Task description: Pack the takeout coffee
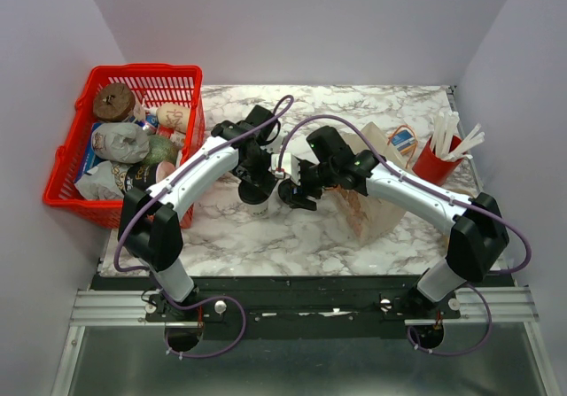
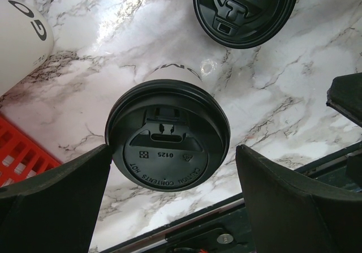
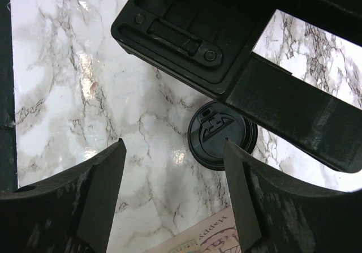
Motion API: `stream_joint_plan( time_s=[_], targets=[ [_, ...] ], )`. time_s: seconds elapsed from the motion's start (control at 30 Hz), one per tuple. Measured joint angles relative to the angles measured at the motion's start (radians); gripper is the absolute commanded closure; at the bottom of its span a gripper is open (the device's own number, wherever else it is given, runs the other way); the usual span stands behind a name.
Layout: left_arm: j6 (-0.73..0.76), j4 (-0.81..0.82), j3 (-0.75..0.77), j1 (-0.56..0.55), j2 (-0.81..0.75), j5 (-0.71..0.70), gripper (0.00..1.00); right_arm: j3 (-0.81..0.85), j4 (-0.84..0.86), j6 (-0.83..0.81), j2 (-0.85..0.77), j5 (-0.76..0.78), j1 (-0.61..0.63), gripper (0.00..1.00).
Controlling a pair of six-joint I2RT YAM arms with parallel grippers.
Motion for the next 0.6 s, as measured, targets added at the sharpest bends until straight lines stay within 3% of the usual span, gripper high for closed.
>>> stream_joint_plan(
  time_s=[0.6],
  targets=[
    [0.022, 0.001, 0.000, 0.000, -0.001, -0.008, 0.02, 0.000, 0.000, 0.000, 0.001, 0.000, 0.000, 0.21]
  ],
)
